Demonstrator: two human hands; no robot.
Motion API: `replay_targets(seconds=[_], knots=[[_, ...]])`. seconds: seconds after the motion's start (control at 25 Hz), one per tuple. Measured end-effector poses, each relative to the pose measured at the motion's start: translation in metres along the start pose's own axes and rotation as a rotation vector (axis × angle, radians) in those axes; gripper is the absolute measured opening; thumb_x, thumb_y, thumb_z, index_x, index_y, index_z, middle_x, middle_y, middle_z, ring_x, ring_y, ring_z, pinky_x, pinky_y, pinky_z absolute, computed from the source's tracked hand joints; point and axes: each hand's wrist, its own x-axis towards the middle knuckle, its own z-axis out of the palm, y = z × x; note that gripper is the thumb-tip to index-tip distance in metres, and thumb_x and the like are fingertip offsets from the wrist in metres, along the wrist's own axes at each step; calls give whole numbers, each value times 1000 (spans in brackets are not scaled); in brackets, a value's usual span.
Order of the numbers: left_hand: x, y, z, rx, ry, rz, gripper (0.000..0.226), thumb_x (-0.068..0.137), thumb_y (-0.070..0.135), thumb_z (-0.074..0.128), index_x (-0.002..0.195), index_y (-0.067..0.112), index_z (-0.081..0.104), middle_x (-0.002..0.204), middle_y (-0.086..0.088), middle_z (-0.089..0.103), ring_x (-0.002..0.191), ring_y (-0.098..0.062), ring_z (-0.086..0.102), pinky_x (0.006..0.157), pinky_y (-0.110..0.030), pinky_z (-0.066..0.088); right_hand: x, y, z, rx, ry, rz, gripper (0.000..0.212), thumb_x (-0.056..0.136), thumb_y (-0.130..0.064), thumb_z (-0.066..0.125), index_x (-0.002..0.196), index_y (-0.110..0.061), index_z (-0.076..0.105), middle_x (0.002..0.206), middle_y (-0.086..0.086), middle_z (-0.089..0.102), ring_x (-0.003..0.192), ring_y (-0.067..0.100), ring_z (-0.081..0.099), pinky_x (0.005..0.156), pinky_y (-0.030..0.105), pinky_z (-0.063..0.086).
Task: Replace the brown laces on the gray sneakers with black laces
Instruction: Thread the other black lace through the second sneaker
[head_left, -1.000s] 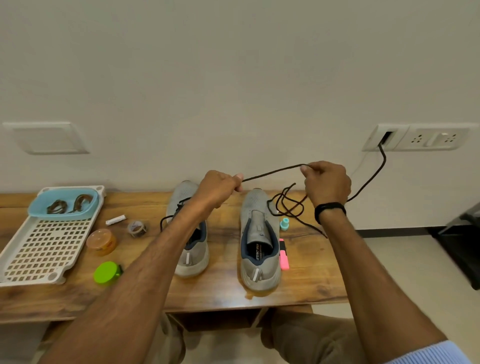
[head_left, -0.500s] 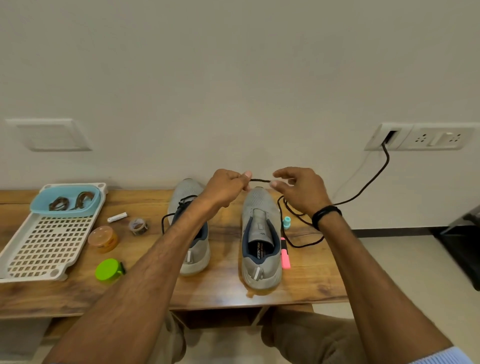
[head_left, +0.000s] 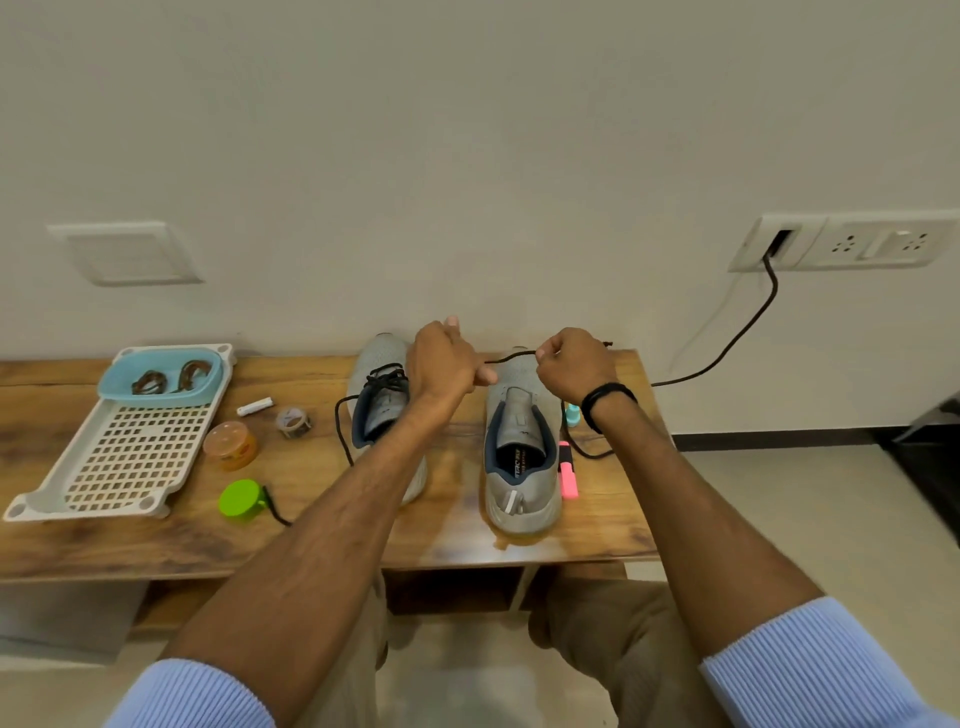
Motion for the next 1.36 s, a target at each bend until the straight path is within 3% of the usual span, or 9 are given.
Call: replay_targets(seconds=[0.24,0.36,0.56,0.76,0.88,0.96,1.16,1.28,1.36], knots=[[0,2,25,316,36,293,38,97,6,34,127,-8,52,84,-12,72,93,-29,66,91,-44,51,6,22,-8,85,44,155,22,89,-10,56,75,-2,70,90,13,73,88,29,67,73,30,52],[9,-7,42,475,-45,406,44,97,11,36,136,1,53,98,-14,75,111,-27,65,119,-44,24,13,27,-2,75,10,195,28,86,-9,56,58,-10,53,64,7,58,72,27,59,53,25,43],[18,-4,46,677,-115,412,44,98,15,39,139,17,55,131,-11,64,145,-27,34,121,-49,-5,26,32,6,70,-66,187,38,87,-37,70,64,-9,56,63,4,57,64,19,56,51,29,45],[15,-7,44,806,-310,201,85,91,16,51,158,20,-1,161,-26,11,148,-47,-5,119,-56,-1,34,36,13,117,4,187,11,79,-8,69,69,-3,66,72,10,69,74,24,67,74,43,60],[6,-7,53,606,-214,196,57,87,9,51,142,3,38,131,-23,55,130,-45,44,99,-43,40,31,39,17,73,-19,149,22,80,-3,65,100,-8,71,103,7,71,99,25,65,87,39,56],[-4,-2,60,402,-126,202,35,87,4,52,120,2,59,113,-15,67,110,-33,61,81,-34,46,32,44,18,23,-44,114,21,82,-3,61,96,-9,74,98,7,72,94,23,66,82,36,57],[-20,2,82,281,-314,-64,14,87,20,66,94,8,65,89,-4,59,94,-23,63,72,-32,50,42,58,23,-22,-91,140,43,87,-36,70,59,-5,60,59,8,58,56,17,52,53,30,41],[-28,-11,86,643,-338,-26,48,86,38,68,119,7,56,121,-15,51,116,-34,51,85,-37,47,43,62,28,34,-154,143,32,86,-26,70,73,3,71,72,13,71,68,24,66,64,35,56],[-27,-16,83,756,-341,64,43,88,39,66,115,7,57,122,-16,57,114,-34,53,85,-38,49,43,63,32,92,-175,140,17,82,-11,65,75,3,72,78,16,73,77,29,72,72,47,60]])
